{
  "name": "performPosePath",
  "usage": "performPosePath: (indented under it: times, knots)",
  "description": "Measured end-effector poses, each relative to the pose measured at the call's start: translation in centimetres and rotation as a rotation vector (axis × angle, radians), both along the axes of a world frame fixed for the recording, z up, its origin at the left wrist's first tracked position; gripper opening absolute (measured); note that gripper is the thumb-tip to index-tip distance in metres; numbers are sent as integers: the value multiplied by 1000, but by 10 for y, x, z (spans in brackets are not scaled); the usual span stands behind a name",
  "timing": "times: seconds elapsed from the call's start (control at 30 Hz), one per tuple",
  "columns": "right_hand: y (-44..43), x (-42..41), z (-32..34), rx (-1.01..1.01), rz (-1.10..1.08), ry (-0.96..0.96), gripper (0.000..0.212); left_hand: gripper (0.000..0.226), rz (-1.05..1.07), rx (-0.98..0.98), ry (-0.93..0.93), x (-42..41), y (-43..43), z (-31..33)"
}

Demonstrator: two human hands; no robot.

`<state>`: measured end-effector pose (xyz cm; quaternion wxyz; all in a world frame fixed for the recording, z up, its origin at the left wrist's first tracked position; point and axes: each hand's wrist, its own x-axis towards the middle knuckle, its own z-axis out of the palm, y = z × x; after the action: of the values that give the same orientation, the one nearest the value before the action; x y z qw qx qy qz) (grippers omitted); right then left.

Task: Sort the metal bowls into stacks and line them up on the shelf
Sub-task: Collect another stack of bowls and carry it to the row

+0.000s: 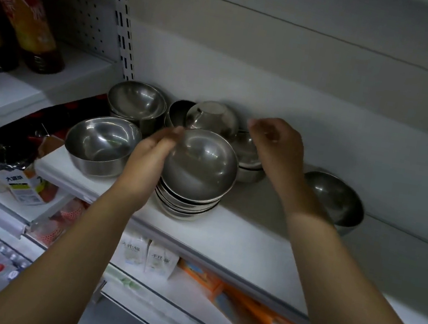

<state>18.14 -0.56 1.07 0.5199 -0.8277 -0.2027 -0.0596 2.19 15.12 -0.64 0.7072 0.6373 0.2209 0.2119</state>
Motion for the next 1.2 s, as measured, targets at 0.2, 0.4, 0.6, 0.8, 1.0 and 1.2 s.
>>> performPosePath:
  times: [0.2, 0.4, 0.6, 0.8, 1.0, 1.2]
  knots:
    - [42, 23, 14, -289, 312, 44, 56, 32, 55, -74, 32, 2, -2, 2]
    - [63, 30, 18, -399, 450, 61, 79, 35, 130, -112, 42, 2, -9, 3]
    - [67, 32, 13, -272, 416, 150, 97, 45, 193, -130, 24, 2, -14, 2]
    - [53, 27, 30, 31, 425, 282, 59, 43, 212, -157, 36, 3, -18, 7]
    - [37, 8, 58, 237, 484, 446, 64, 43, 232, -79, 40, 2, -10, 14]
    - [26, -7, 76, 442, 537, 676, 64, 44, 191, 167, -88, 12, 1, 39]
